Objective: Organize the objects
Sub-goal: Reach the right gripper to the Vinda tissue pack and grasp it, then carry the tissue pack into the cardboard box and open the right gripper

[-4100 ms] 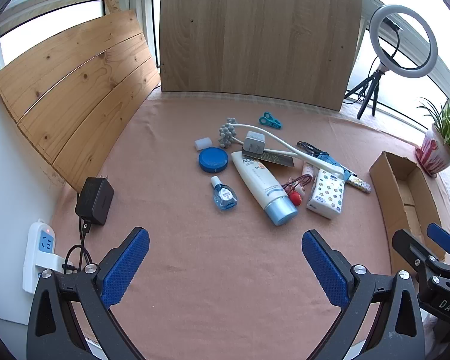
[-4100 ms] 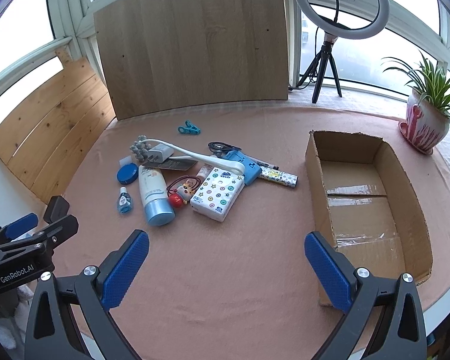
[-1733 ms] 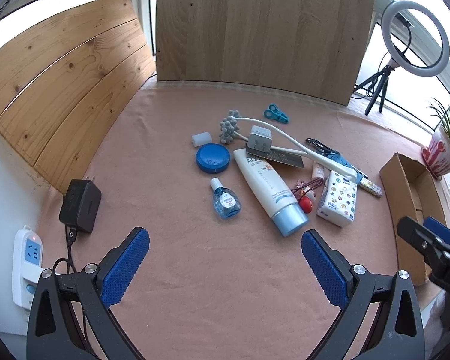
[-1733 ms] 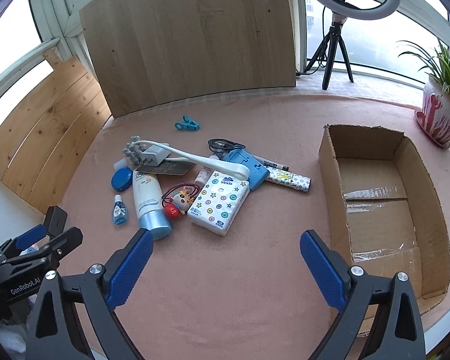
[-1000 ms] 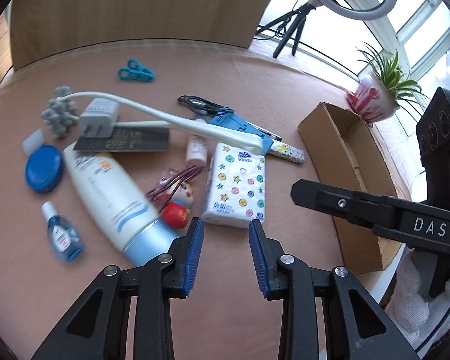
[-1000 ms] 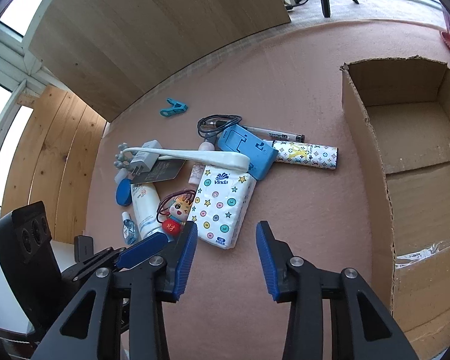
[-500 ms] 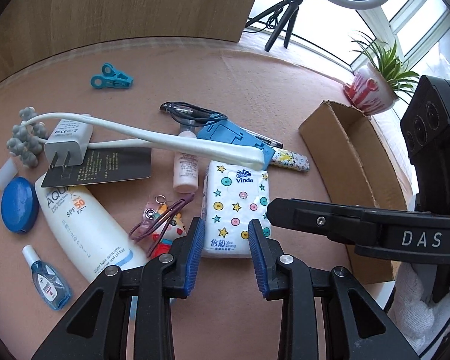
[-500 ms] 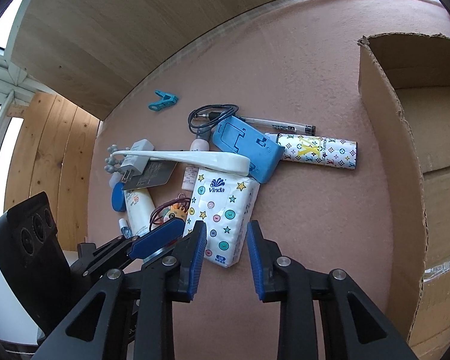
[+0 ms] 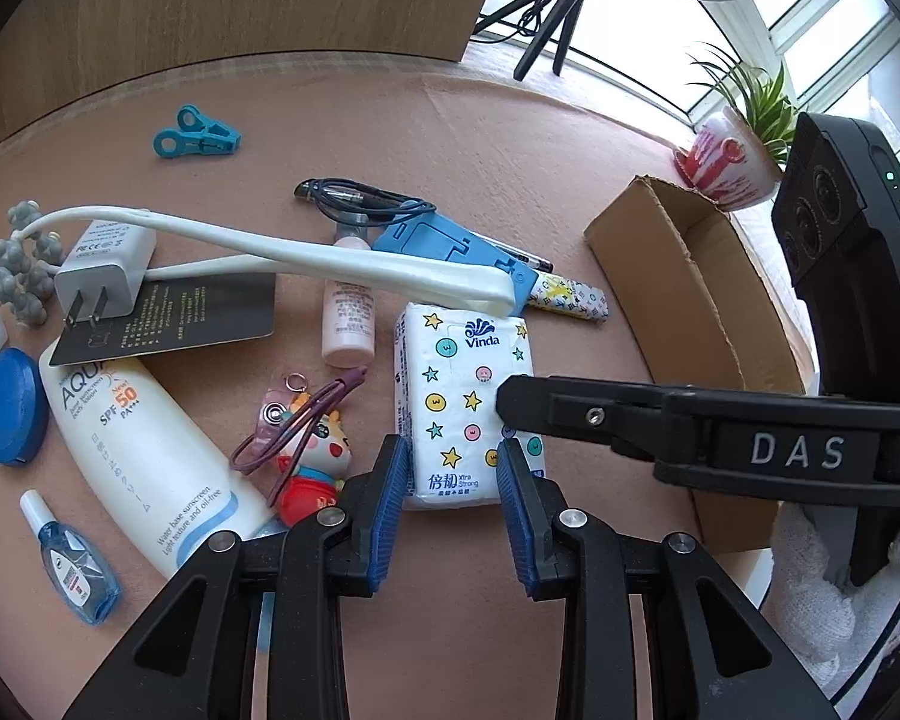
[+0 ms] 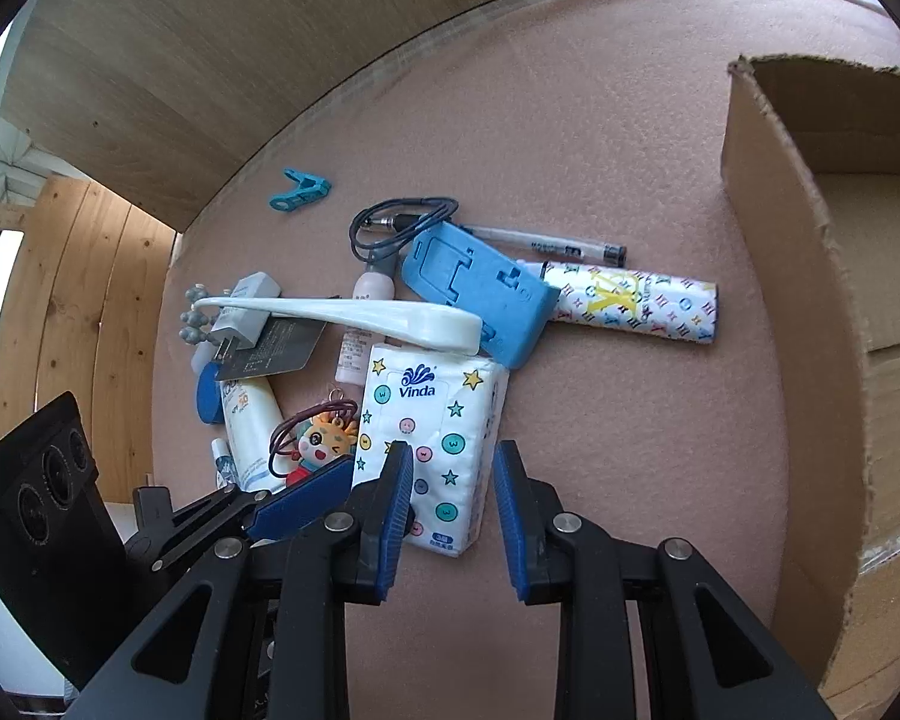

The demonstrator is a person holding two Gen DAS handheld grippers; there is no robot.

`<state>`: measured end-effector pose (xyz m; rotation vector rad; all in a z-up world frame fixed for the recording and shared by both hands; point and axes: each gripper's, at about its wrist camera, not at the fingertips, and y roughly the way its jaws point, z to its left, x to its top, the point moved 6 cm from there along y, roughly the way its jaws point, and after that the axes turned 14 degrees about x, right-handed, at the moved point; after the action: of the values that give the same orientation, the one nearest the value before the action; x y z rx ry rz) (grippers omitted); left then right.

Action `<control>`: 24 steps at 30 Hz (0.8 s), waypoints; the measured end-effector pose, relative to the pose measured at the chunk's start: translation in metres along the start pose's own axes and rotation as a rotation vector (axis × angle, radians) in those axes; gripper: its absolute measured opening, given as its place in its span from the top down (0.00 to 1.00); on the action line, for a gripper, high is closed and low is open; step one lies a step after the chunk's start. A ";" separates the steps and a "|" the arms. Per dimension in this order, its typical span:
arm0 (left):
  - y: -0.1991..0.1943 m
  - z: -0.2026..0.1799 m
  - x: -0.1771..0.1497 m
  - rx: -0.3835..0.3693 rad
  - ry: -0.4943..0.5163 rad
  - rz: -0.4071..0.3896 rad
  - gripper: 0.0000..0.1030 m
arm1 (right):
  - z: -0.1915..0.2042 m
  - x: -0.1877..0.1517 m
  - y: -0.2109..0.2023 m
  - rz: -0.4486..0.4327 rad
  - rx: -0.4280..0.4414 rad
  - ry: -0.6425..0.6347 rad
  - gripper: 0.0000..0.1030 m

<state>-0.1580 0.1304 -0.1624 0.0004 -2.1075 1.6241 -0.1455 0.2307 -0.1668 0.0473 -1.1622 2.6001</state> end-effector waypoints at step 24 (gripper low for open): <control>-0.074 -0.046 0.002 -0.057 -0.027 -0.134 0.68 | 0.031 -0.014 -0.080 -0.067 0.059 -0.068 0.75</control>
<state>-0.1219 0.1514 -0.0859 0.1433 -2.1250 1.4938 -0.1127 0.2553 -0.0896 0.1854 -1.0871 2.5917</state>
